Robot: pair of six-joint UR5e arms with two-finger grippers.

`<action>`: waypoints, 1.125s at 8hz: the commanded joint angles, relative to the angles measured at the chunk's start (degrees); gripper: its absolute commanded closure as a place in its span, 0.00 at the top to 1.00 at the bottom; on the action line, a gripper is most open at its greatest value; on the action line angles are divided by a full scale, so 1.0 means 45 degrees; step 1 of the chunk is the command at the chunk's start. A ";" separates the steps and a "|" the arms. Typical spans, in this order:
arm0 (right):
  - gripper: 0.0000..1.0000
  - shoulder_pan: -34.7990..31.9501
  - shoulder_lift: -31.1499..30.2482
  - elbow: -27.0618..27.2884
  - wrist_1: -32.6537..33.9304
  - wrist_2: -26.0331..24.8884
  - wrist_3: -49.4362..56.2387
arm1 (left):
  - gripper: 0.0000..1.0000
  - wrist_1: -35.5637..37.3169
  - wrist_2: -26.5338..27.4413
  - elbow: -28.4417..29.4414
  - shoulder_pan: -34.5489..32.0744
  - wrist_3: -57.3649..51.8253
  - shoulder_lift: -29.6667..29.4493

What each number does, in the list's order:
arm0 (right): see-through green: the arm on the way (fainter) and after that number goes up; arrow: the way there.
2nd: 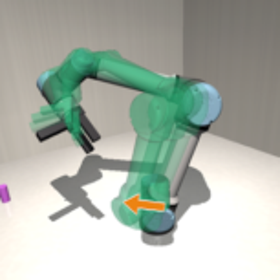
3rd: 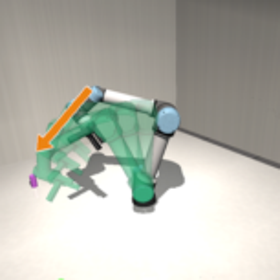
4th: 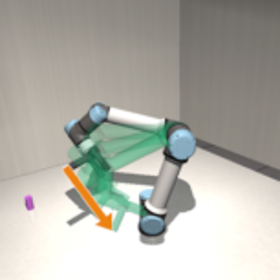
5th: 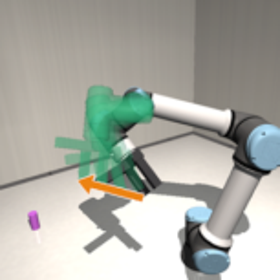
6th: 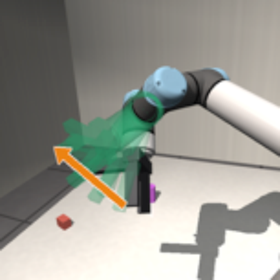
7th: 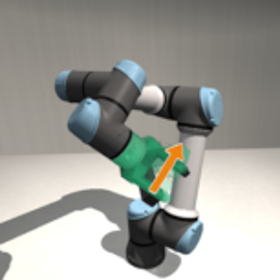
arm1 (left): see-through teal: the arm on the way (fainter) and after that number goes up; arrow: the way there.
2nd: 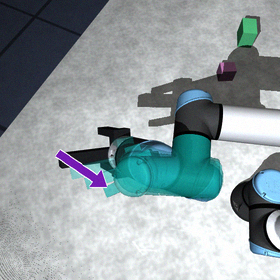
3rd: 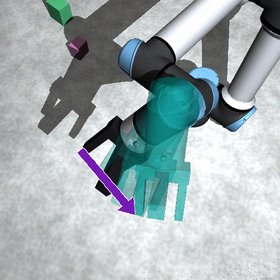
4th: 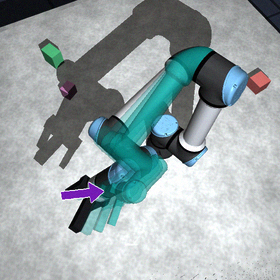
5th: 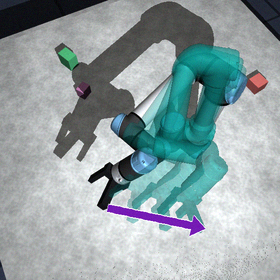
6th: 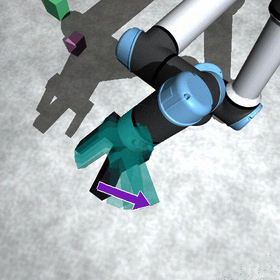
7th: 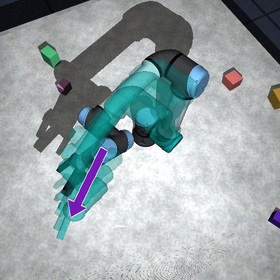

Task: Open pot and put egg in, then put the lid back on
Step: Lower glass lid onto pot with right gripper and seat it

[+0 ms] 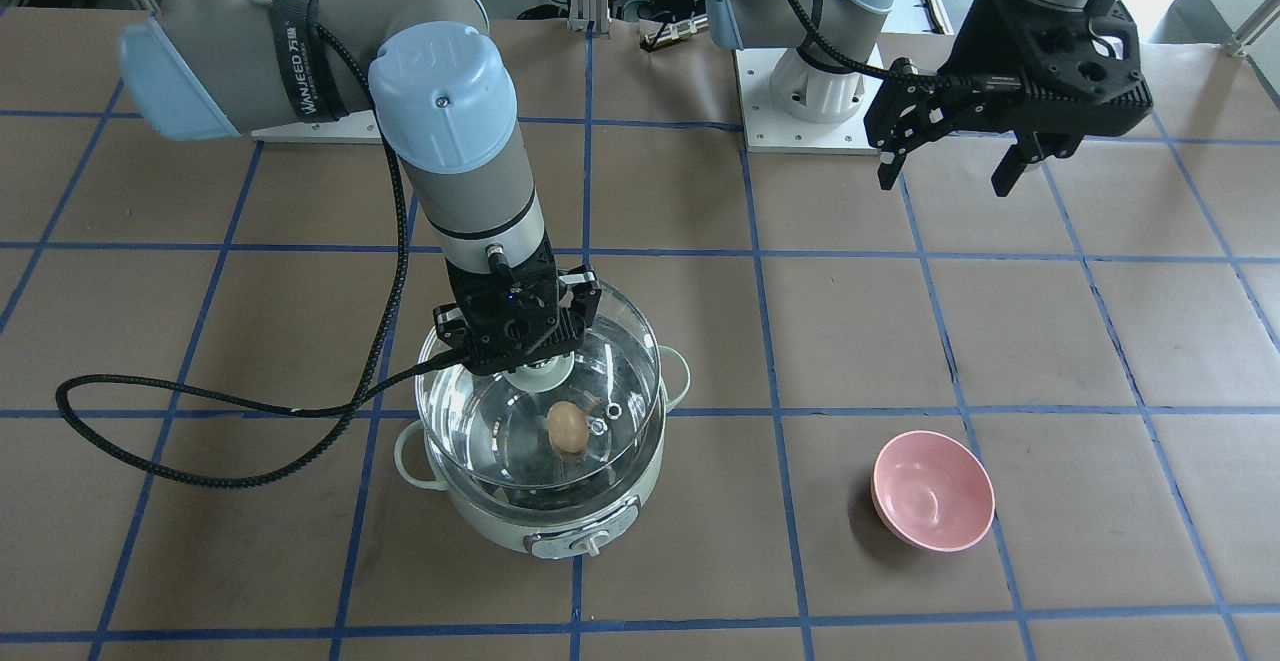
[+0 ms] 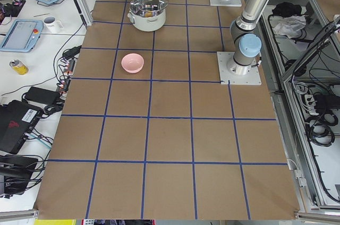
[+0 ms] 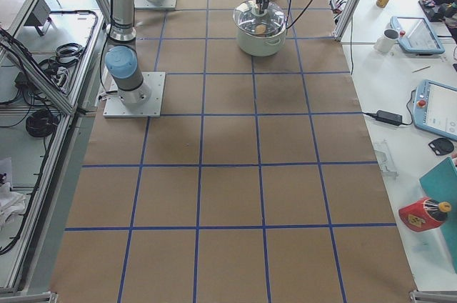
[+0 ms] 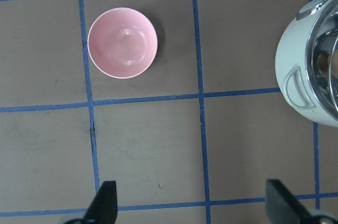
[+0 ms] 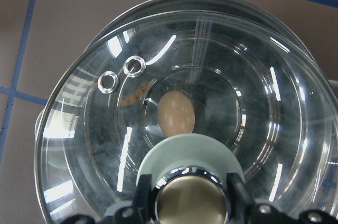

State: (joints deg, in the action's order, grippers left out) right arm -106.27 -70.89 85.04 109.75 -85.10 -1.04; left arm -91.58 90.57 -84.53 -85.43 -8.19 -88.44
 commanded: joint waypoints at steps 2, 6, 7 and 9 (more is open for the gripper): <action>0.00 -0.0270 0.0264 -0.0265 0.0007 0.0024 -0.0200 | 1.00 -0.0020 0.0030 -0.0044 -0.0039 0.0023 0.0006; 0.00 -0.0310 0.0615 -0.0441 0.0143 -0.0054 -0.0102 | 1.00 -0.0021 -0.0009 -0.0045 -0.0019 0.0023 0.0006; 0.00 -0.0310 0.0713 -0.0441 0.0201 -0.0151 -0.0083 | 1.00 -0.0040 0.0011 -0.0045 -0.0019 0.0023 -0.0013; 0.00 -0.0291 0.0733 -0.0422 0.0202 -0.0211 -0.0102 | 1.00 -0.0040 -0.0009 -0.0064 -0.0019 0.0043 -0.0014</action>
State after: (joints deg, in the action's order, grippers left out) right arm -107.64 -67.83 83.13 110.57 -85.75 -1.45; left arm -91.74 90.56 -84.73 -85.55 -8.05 -88.48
